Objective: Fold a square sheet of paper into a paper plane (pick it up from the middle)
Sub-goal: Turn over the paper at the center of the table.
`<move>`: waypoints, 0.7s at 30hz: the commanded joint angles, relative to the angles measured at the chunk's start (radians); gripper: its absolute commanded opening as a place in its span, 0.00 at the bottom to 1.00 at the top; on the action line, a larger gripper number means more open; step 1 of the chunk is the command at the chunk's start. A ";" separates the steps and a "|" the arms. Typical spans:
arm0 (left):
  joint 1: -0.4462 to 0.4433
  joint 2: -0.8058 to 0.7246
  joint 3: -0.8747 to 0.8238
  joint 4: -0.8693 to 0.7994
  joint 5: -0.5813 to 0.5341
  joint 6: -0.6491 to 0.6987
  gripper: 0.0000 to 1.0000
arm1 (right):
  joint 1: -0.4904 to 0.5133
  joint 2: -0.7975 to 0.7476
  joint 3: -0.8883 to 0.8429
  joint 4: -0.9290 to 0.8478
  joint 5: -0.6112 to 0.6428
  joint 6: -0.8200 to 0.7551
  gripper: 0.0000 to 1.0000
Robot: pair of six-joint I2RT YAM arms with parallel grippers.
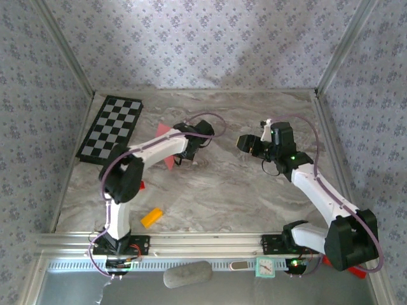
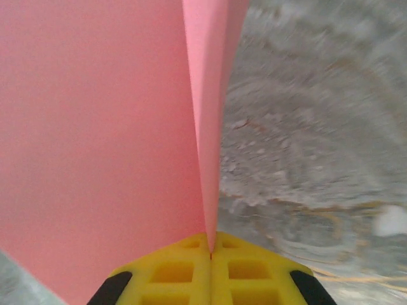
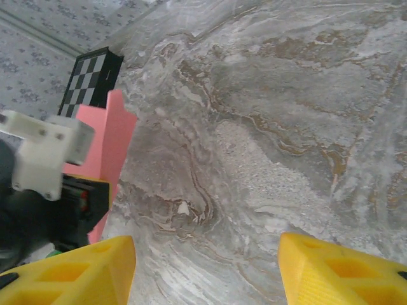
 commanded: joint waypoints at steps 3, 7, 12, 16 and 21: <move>-0.029 0.114 0.079 -0.160 -0.162 -0.035 0.06 | -0.018 -0.032 -0.033 -0.020 0.028 0.004 0.62; -0.039 0.189 0.097 -0.165 -0.180 -0.055 0.06 | -0.026 -0.034 -0.045 -0.021 0.027 0.007 0.62; -0.051 0.247 0.117 -0.160 -0.178 -0.070 0.09 | -0.029 -0.029 -0.057 -0.016 0.021 0.013 0.62; -0.062 0.275 0.129 -0.141 -0.138 -0.073 0.12 | -0.028 -0.023 -0.062 -0.012 0.019 0.019 0.62; -0.064 0.302 0.149 -0.137 -0.096 -0.073 0.15 | -0.028 -0.017 -0.061 -0.012 0.016 0.024 0.62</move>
